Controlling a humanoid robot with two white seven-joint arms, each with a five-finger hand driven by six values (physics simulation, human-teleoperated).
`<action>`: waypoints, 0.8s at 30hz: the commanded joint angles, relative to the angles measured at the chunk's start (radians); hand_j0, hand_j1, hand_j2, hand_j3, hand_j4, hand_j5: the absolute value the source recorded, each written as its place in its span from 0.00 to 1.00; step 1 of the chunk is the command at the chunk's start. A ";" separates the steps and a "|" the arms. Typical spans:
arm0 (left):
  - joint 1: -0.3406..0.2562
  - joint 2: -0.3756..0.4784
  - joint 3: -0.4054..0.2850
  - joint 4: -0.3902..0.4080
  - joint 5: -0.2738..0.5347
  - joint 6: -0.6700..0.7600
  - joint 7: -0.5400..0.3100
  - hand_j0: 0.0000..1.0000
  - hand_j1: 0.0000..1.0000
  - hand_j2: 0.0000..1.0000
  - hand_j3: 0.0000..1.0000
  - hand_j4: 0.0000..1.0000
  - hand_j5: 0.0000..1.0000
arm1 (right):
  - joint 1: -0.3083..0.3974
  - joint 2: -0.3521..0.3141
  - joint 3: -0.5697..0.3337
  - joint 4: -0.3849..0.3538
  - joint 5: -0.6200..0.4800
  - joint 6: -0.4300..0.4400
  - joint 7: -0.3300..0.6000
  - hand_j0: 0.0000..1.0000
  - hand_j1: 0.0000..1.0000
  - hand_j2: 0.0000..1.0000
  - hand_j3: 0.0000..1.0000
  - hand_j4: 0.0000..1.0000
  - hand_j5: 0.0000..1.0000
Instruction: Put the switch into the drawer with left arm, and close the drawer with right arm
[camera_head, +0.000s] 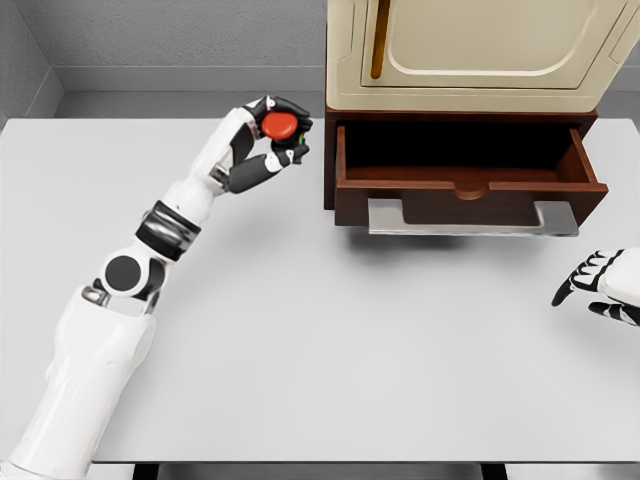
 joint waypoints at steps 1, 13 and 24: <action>0.000 -0.029 -0.003 -0.001 -0.004 0.000 0.000 0.51 0.51 0.51 0.51 0.51 0.51 | 0.000 -0.001 0.001 0.000 -0.005 0.001 0.000 0.59 0.59 0.59 0.59 0.59 0.59; -0.034 -0.153 -0.002 0.014 -0.209 0.002 0.000 0.51 0.51 0.51 0.51 0.51 0.51 | 0.000 -0.001 0.002 0.000 -0.002 0.001 0.000 0.60 0.60 0.60 0.60 0.60 0.60; -0.072 -0.153 -0.029 0.008 -0.295 -0.003 0.000 0.51 0.51 0.51 0.51 0.51 0.51 | 0.000 -0.001 0.002 0.000 -0.003 0.001 0.000 0.60 0.60 0.60 0.60 0.60 0.60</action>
